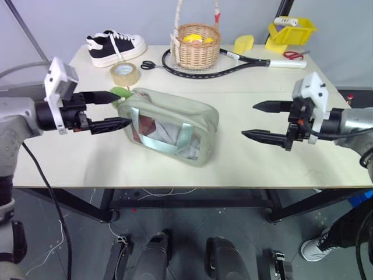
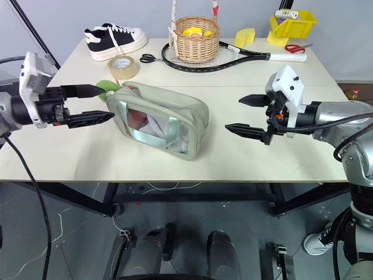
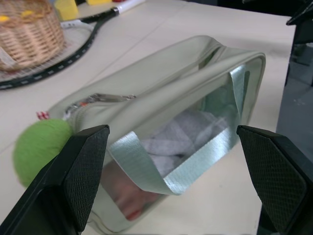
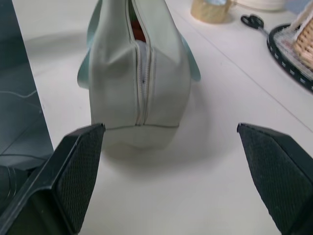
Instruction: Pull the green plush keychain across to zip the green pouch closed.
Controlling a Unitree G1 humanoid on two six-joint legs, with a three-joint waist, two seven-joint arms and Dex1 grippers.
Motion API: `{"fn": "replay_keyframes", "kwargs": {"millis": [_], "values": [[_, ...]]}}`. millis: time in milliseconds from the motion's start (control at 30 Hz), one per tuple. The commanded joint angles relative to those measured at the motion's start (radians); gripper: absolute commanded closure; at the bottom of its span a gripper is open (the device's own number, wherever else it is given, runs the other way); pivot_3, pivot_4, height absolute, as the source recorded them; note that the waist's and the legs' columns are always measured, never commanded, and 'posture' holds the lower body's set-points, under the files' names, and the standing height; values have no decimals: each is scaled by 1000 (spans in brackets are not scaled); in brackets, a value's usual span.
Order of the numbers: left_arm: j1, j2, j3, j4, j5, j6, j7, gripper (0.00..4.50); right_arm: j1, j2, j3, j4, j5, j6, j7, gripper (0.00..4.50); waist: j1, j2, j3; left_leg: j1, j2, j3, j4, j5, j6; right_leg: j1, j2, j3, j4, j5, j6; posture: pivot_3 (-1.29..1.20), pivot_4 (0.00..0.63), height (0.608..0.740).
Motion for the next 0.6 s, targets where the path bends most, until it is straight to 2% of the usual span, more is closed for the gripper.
{"fn": "replay_keyframes", "kwargs": {"millis": [33,200,400,600], "values": [[-25,9,29,-18,-46,32,-19,42,-31,-7,-18,-15,5,-9,-3,0,0,0,0,0,0,0,0,0,0,0,0,0,0,0,0,0,150,724],[19,39,44,-50,-45,28,-44,42,-58,-1,-21,-20,22,15,-18,0,-1,0,0,0,0,0,0,0,0,0,0,0,0,0,0,0,150,724],[-3,30,83,-29,-71,64,-4,42,-151,32,25,-14,32,71,-51,0,-2,0,0,0,0,-1,0,0,0,0,0,0,0,0,0,0,150,724],[-25,22,99,-30,-102,62,-8,42,-356,142,179,43,-19,158,-113,0,-6,0,0,1,1,-1,0,0,0,-1,0,1,1,0,0,0,150,724]]}}
